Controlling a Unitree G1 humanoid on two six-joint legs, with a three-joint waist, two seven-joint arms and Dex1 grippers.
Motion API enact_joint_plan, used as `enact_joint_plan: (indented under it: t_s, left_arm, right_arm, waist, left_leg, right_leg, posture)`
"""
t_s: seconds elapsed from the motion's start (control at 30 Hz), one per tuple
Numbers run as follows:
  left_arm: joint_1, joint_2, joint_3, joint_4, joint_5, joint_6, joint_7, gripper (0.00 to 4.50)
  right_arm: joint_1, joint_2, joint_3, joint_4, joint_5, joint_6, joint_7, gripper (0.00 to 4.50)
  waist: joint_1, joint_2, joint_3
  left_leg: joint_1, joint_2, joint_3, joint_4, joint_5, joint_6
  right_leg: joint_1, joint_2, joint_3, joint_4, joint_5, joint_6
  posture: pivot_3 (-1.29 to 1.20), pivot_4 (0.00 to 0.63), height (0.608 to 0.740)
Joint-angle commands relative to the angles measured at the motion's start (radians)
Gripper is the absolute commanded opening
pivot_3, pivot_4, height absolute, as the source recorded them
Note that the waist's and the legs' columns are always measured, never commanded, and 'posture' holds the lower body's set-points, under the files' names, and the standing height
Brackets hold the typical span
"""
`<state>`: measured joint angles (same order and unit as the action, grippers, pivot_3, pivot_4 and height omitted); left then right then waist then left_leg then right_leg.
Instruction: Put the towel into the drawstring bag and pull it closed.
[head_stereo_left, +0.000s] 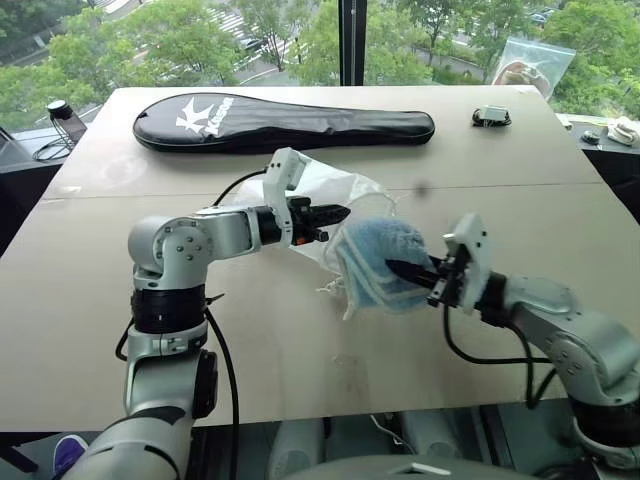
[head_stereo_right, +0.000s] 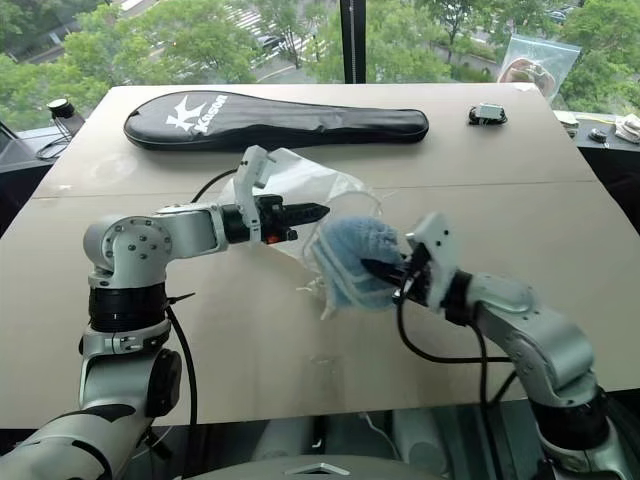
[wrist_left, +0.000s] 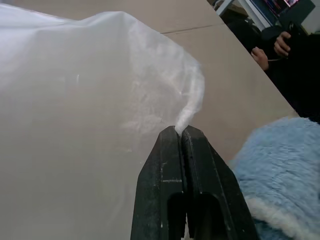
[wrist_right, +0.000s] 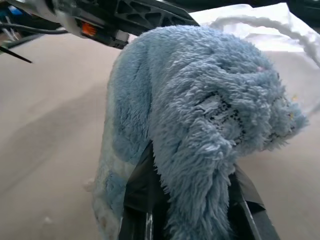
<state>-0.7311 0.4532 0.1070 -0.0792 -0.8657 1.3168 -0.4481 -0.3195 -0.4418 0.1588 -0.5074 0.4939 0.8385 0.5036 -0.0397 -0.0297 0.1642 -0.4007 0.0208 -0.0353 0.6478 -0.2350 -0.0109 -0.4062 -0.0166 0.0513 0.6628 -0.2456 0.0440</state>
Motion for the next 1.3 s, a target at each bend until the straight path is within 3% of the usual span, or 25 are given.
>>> enact_joint_plan:
  t_s: [0.03, 0.27, 0.43, 0.57, 0.73, 0.8, 0.87, 0.9, 1.03, 1.2, 1.3]
  left_arm:
    - [-0.029, 0.017, 0.005, -0.037, -0.039, 0.004, -0.071, 0.0]
    - [0.09, 0.095, -0.031, -0.131, -0.023, -0.011, -0.136, 0.0]
    - [0.164, 0.181, -0.1, -0.182, 0.055, -0.079, -0.179, 0.0]
    - [0.203, 0.202, -0.111, -0.21, 0.067, -0.11, -0.203, 0.0]
    - [0.165, 0.159, -0.082, -0.222, 0.048, -0.116, -0.199, 0.0]
    - [0.154, 0.149, -0.091, -0.214, 0.068, -0.139, -0.198, 0.0]
    - [0.14, 0.137, -0.096, -0.197, 0.084, -0.161, -0.199, 0.0]
    - [0.135, 0.134, -0.099, -0.19, 0.09, -0.17, -0.201, 0.0]
    - [0.134, 0.143, -0.135, -0.153, 0.152, -0.245, -0.228, 0.0]
    - [0.124, 0.156, -0.121, -0.084, 0.17, -0.31, -0.306, 0.0]
    - [0.121, 0.196, -0.128, -0.051, 0.174, -0.359, -0.412, 0.0]
  right_arm:
    - [-0.077, 0.033, 0.077, 0.129, -0.119, -0.057, -0.048, 0.01]
    - [-0.146, 0.179, 0.118, 0.394, -0.187, -0.207, -0.01, 0.01]
    - [-0.174, 0.397, -0.094, 0.496, 0.027, -0.212, -0.021, 0.01]
    - [-0.203, 0.499, -0.212, 0.605, 0.121, -0.205, -0.039, 0.01]
    - [-0.25, 0.572, -0.135, 0.709, 0.007, -0.315, -0.055, 0.01]
    - [-0.252, 0.555, -0.064, 0.742, -0.075, -0.381, -0.015, 0.01]
    - [-0.231, 0.541, -0.054, 0.743, -0.09, -0.399, 0.002, 1.04]
    - [-0.215, 0.531, -0.051, 0.725, -0.092, -0.4, 0.008, 1.34]
    - [-0.088, 0.39, -0.005, 0.472, -0.121, -0.33, 0.027, 3.08]
    - [0.068, 0.203, -0.032, 0.15, -0.067, -0.197, 0.047, 3.08]
    - [0.079, 0.142, -0.017, 0.121, -0.133, -0.186, 0.004, 3.08]
  waist:
    - [-0.001, 0.0, 0.0]
    - [-0.001, 0.001, 0.001]
    - [-0.004, 0.001, 0.001]
    - [0.005, 0.003, 0.002]
    - [0.002, 0.003, 0.002]
    - [-0.003, 0.003, 0.002]
    - [-0.003, 0.004, 0.002]
    - [-0.003, 0.004, 0.003]
    - [0.007, 0.004, 0.003]
    - [0.006, 0.005, 0.003]
    - [-0.007, 0.005, 0.003]
  left_leg:
    - [0.0, 0.0, 0.0, 0.0, 0.0, 0.0]
    - [-0.002, 0.0, 0.002, -0.005, 0.0, 0.0]
    - [-0.008, 0.001, 0.0, -0.004, 0.0, 0.0]
    - [-0.008, 0.001, 0.0, -0.004, 0.0, 0.0]
    - [-0.011, 0.0, -0.003, -0.001, 0.0, 0.0]
    - [-0.012, 0.0, -0.003, 0.0, 0.0, 0.0]
    - [-0.012, 0.0, -0.003, -0.001, 0.0, 0.0]
    - [-0.012, 0.0, -0.003, -0.001, 0.0, 0.0]
    - [-0.013, -0.001, -0.004, 0.001, 0.0, 0.0]
    - [-0.014, -0.001, -0.004, 0.001, 0.0, 0.0]
    - [-0.012, 0.001, -0.004, 0.001, 0.0, 0.0]
  right_leg:
    - [0.0, 0.0, 0.0, 0.0, 0.0, 0.0]
    - [-0.004, -0.001, 0.002, -0.001, 0.001, -0.002]
    - [-0.009, -0.001, 0.0, 0.0, 0.001, -0.002]
    - [-0.009, -0.001, 0.0, 0.0, 0.001, -0.002]
    - [-0.01, -0.002, -0.004, 0.0, 0.001, -0.002]
    - [-0.01, -0.001, -0.004, 0.0, 0.001, -0.002]
    - [-0.01, -0.001, -0.004, 0.0, 0.001, -0.002]
    - [-0.01, -0.001, -0.004, 0.0, 0.001, -0.002]
    - [-0.01, -0.003, -0.005, 0.0, 0.001, -0.002]
    - [-0.01, -0.003, -0.005, 0.0, 0.001, -0.002]
    - [-0.01, 0.001, -0.004, 0.001, 0.001, -0.002]
  posture:
    - [0.0, 0.15, 0.74]
    - [0.0, 0.15, 0.74]
    - [0.0, 0.15, 0.74]
    - [0.0, 0.15, 0.74]
    - [0.0, 0.15, 0.74]
    - [0.0, 0.15, 0.74]
    - [0.0, 0.15, 0.74]
    - [0.0, 0.15, 0.74]
    - [0.0, 0.15, 0.74]
    - [0.0, 0.15, 0.74]
    - [0.0, 0.15, 0.74]
